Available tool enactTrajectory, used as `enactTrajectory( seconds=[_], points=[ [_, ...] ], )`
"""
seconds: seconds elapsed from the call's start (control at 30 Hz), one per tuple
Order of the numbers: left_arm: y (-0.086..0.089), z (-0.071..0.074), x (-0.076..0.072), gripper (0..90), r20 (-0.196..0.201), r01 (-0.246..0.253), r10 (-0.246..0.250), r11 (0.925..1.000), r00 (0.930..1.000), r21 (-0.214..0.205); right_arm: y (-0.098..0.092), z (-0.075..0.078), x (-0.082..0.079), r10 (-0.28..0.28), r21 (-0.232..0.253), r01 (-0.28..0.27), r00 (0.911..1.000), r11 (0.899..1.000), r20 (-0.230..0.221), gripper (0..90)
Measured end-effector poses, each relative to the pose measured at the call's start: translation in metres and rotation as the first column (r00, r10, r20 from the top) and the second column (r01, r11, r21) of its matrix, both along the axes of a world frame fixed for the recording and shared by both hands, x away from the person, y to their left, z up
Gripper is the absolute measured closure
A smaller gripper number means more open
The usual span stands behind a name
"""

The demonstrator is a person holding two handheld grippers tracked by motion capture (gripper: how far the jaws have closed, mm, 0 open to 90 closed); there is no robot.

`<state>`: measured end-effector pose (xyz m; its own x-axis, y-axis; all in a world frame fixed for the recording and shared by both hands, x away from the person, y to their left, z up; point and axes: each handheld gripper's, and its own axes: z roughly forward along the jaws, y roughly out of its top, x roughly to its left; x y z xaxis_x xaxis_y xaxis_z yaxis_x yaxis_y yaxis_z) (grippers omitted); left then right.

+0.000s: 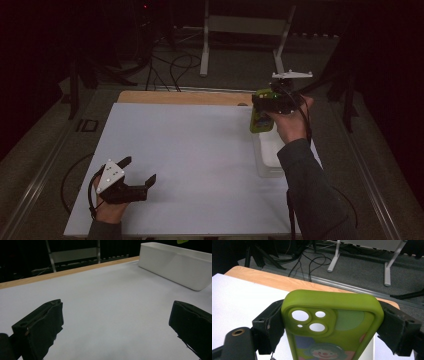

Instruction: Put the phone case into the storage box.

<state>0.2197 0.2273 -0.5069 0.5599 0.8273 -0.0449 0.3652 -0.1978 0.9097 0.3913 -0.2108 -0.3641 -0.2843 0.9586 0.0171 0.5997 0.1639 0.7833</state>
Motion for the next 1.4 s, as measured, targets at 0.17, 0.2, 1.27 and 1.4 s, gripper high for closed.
enactTrajectory(
  seconds=[0.17,0.2,1.27,1.4],
  points=[
    [0.0,0.0,0.0,0.0,0.0,0.001,-0.001,1.0,1.0,0.002,-0.005,0.0,0.003,-0.015,-0.005,0.015,0.9999,1.0,0.0,15.5],
    [0.0,0.0,0.0,0.0,0.0,0.001,-0.001,1.0,1.0,0.001,-0.006,0.0,0.004,-0.018,-0.006,0.018,0.9998,1.0,0.0,15.5],
    [0.0,0.0,0.0,0.0,-0.002,0.001,-0.001,1.0,1.0,0.004,-0.02,-0.01,0.023,-0.064,-0.015,0.064,0.998,0.998,-0.003,15.5],
    [0.0,0.0,0.0,0.0,0.0,0.0,0.0,1.0,1.0,0.004,-0.022,-0.013,0.026,-0.07,-0.014,0.07,0.9976,0.997,-0.005,15.5]
  ],
)
